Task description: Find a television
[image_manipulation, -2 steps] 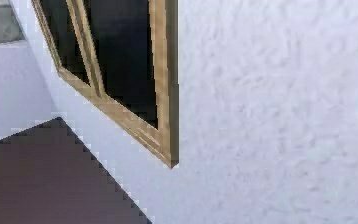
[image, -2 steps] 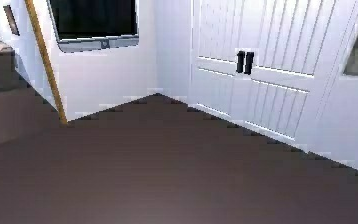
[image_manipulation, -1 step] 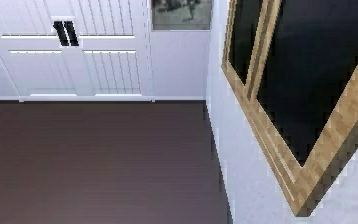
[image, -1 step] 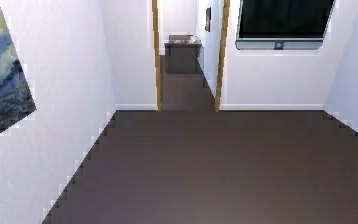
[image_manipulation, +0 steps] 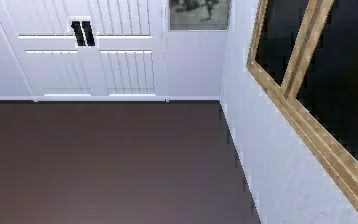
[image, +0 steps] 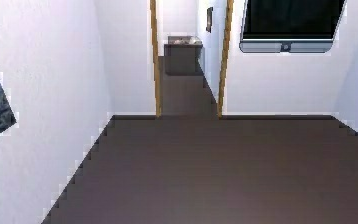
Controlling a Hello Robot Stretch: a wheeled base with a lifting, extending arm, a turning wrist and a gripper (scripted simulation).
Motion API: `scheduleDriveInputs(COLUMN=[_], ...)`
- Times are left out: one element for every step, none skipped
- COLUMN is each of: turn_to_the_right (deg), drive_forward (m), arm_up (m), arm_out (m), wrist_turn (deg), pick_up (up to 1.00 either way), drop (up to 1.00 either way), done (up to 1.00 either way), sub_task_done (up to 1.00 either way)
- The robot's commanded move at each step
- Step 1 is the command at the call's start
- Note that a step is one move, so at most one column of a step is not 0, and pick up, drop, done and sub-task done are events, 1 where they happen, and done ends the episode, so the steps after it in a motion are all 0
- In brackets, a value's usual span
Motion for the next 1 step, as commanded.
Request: scheduleDriveInputs(turn_to_the_right=[3.0], drive_forward=[0.00], arm_up=[0.00], arm_out=[0.00], wrist_turn=[0.0], pick_up=[0.00], drop=[0.00], done=[0.00], sub_task_done=[0.00])
